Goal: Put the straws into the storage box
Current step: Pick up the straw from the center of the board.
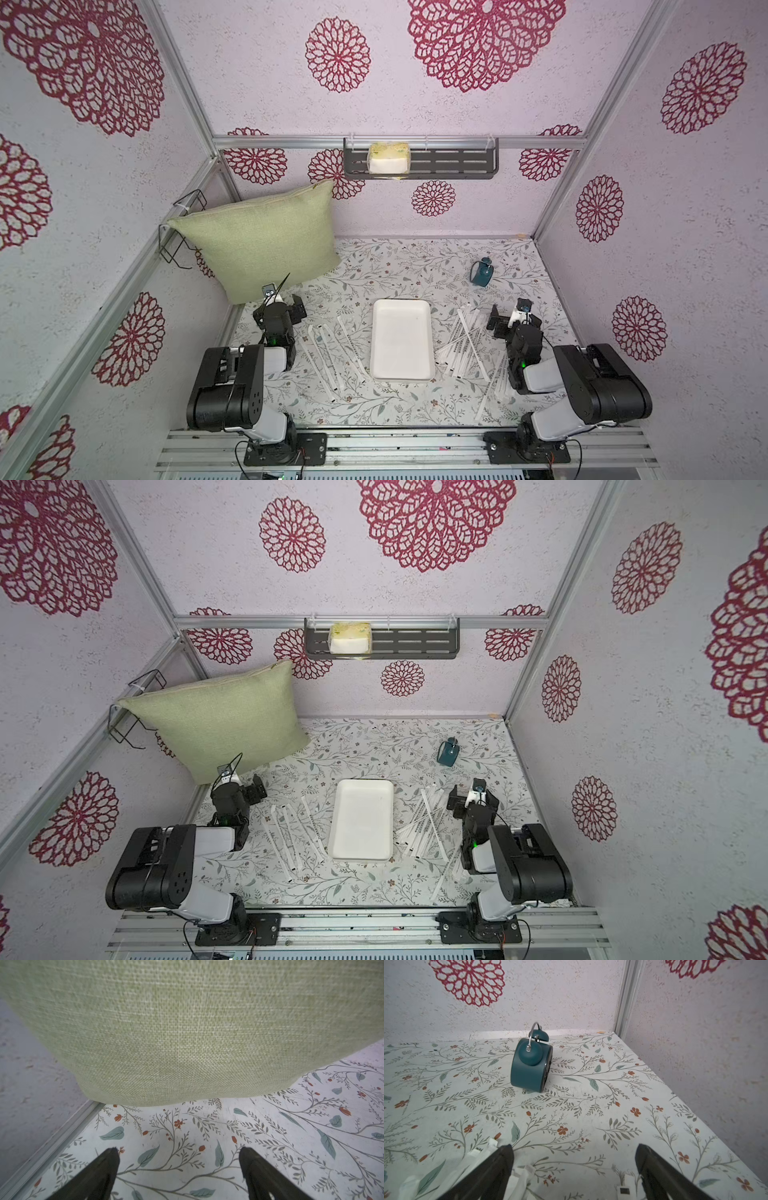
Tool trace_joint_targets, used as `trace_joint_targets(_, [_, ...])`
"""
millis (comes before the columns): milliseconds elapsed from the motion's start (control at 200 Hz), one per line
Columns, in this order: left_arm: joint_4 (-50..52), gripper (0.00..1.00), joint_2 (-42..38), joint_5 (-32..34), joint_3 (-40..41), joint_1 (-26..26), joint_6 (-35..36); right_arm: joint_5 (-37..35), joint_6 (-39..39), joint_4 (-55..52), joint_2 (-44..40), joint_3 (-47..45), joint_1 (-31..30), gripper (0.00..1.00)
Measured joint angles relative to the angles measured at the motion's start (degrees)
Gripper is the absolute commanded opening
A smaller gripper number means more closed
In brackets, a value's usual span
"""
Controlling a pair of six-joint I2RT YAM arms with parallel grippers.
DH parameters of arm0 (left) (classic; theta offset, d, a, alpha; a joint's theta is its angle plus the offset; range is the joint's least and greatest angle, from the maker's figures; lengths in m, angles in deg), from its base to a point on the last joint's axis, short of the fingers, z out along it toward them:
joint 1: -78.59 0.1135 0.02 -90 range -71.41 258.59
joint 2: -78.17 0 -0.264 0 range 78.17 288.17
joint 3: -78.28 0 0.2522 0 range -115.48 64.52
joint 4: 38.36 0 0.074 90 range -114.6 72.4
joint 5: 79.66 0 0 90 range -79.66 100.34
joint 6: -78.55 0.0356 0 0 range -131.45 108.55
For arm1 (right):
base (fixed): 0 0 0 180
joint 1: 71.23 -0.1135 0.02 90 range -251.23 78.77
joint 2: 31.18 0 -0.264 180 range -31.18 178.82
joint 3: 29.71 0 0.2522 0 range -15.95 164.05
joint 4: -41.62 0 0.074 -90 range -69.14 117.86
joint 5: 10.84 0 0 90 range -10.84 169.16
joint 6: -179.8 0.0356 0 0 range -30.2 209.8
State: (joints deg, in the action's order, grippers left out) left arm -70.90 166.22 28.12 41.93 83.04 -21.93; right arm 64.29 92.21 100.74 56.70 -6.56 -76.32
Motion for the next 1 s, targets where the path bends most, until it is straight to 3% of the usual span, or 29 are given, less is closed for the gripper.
trace_joint_targets(770, [-2.78,0.98,0.22,0.83,-0.20,0.44,1.27,-0.66,-0.68,4.42,0.31,0.15,-0.20,0.99])
trace_joint_targets(886, [-2.10,0.98,-1.07,1.70,0.04,0.37,1.29,-3.19,-1.73,1.92,-1.40,0.57,-1.79,0.99])
trace_joint_targets(1001, [2.69,0.98,-9.86,7.89,0.09,-2.62,2.01,-10.80,-3.13,-7.85,-9.79,4.02,-7.91,0.99])
